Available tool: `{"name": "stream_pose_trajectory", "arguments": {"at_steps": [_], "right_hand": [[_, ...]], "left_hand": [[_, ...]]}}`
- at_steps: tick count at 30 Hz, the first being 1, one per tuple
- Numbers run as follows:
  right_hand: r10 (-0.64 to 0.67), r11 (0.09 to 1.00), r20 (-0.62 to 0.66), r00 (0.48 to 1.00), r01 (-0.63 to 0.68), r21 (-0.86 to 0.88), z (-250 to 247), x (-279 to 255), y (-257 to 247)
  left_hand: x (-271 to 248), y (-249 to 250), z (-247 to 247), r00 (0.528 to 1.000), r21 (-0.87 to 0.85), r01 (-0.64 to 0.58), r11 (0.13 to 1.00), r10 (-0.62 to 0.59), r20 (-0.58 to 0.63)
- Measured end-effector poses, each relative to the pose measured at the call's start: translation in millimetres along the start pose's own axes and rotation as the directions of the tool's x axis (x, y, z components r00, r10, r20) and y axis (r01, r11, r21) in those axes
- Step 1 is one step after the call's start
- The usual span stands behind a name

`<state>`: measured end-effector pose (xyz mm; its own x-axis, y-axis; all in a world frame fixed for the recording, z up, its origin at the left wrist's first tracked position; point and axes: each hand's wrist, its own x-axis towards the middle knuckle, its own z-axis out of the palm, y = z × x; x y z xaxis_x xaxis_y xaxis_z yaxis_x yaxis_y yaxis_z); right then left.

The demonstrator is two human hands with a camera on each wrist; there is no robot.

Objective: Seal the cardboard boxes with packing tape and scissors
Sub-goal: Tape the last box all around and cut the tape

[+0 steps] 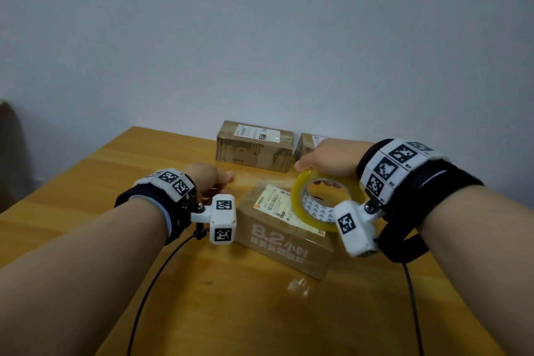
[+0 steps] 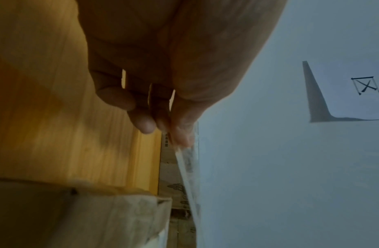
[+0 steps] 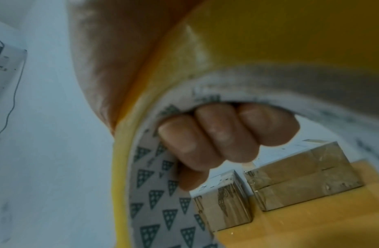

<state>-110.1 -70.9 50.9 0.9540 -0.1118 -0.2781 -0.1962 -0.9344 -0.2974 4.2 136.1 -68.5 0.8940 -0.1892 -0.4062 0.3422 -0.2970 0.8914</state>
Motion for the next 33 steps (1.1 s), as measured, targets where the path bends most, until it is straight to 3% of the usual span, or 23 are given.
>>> {"name": "stream_pose_trajectory", "arguments": {"at_steps": [7,14,17,25,30,33], "right_hand": [[0.006,0.996,0.046,0.999,-0.001,-0.088,0.9,0.8,-5.9],[0.077,0.993,0.054,0.996,-0.072,-0.097,-3.7,8.0,-12.6],[0.134,0.99,0.057,0.989,-0.132,-0.049,2.6,13.5,-10.0],[0.136,0.991,0.079,0.988,-0.134,-0.032,6.6,14.8,-9.4],[0.107,0.992,0.086,0.99,-0.101,-0.072,8.1,15.4,-7.0],[0.108,0.993,0.065,0.992,-0.105,-0.05,10.4,17.3,-4.7]], "left_hand": [[-1.3,9.7,10.7,0.988,0.11,0.149,0.983,-0.153,0.033],[10.3,-0.1,5.7,0.998,-0.004,0.048,0.999,-0.048,0.039],[11.2,-9.0,7.6,0.998,0.026,0.034,0.999,-0.035,0.047],[5.7,-21.7,19.2,0.998,0.053,0.052,0.997,-0.055,0.043],[-11.0,-17.4,27.2,0.986,0.279,0.094,0.956,-0.127,0.104],[-14.1,-20.1,30.1,0.993,0.392,0.045,0.919,-0.083,0.083]]}}
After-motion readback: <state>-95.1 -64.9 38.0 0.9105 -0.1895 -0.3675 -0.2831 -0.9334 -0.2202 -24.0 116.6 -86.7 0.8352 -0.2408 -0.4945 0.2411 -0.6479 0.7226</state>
